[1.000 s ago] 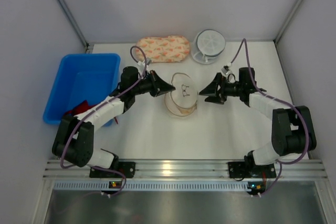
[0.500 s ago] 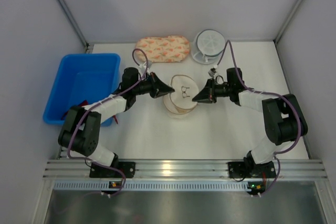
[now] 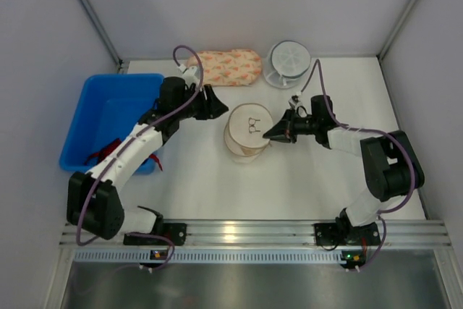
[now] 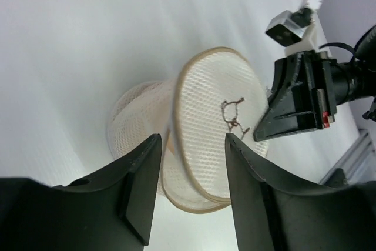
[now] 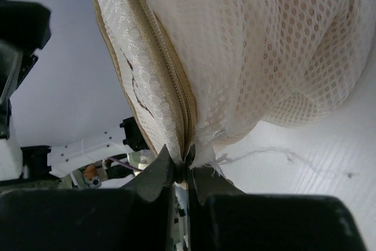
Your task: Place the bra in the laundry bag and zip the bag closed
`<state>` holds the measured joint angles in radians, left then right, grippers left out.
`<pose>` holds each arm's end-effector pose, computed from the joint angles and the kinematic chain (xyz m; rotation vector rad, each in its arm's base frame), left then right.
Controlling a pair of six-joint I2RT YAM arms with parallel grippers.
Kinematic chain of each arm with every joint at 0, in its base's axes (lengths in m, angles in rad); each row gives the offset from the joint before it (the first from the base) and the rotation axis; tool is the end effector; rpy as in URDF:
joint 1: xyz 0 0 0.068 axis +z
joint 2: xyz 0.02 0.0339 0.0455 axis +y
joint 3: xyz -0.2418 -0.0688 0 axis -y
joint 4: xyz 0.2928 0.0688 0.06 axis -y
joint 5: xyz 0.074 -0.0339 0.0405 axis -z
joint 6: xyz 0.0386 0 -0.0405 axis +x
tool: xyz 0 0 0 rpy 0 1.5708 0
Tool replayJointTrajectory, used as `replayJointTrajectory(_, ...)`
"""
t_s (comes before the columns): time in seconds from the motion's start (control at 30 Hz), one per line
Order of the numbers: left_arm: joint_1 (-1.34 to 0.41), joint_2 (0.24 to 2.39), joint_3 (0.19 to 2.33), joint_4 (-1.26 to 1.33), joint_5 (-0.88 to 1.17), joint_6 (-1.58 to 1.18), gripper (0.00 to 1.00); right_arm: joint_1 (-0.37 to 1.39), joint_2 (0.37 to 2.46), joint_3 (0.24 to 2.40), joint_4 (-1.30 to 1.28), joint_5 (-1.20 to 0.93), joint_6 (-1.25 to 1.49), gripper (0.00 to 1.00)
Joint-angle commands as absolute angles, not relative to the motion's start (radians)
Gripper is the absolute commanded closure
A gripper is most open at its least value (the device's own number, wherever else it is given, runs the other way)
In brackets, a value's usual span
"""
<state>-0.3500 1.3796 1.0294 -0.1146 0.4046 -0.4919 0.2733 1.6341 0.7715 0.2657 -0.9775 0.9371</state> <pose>0.3400 -0.1403 0.2577 0.1168 2.1227 -0.9268 0.3287 0.1254 0.1177 0.1373 2.3872 1.6999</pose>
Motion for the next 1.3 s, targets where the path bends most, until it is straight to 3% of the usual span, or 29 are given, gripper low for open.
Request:
replayJointTrajectory(0.0, -0.461, 1.266, 1.065, -0.224, 0.224, -0.307, 0.47, 0.302, 1.608, 0.759, 0.354, -0.928, 1.084, 1.00)
replayJointTrajectory(0.1, -0.712, 1.255, 1.052, -0.235, 0.111, -0.310, 0.47, 0.311, 1.629, 0.769, 0.373, -0.907, 1.170, 1.00)
replayJointTrajectory(0.2, -0.837, 1.305, 1.058, -0.235, 0.022, -0.357, 0.47, 0.316, 1.632, 0.762, 0.371, -0.870, 1.244, 1.00)
replayJointTrajectory(0.4, -0.932, 1.457, 1.155, -0.250, -0.034, -0.452, 0.47, 0.340, 1.617, 0.776, 0.295, -0.799, 1.299, 1.00)
replayJointTrajectory(0.73, -0.939, 1.617, 1.269, -0.293, -0.120, -0.494, 0.48, 0.370, 1.620, 0.776, 0.259, -0.738, 1.338, 1.00)
replayJointTrajectory(1.07, -0.925, 1.589, 1.171, -0.305, -0.022, -0.638, 0.50, 0.371, 1.632, 0.772, 0.281, -0.729, 1.348, 1.00)
replayJointTrajectory(1.27, -0.893, 1.629, 1.164, -0.305, -0.041, -0.703, 0.46, 0.373, 1.628, 0.761, 0.307, -0.730, 1.371, 1.00)
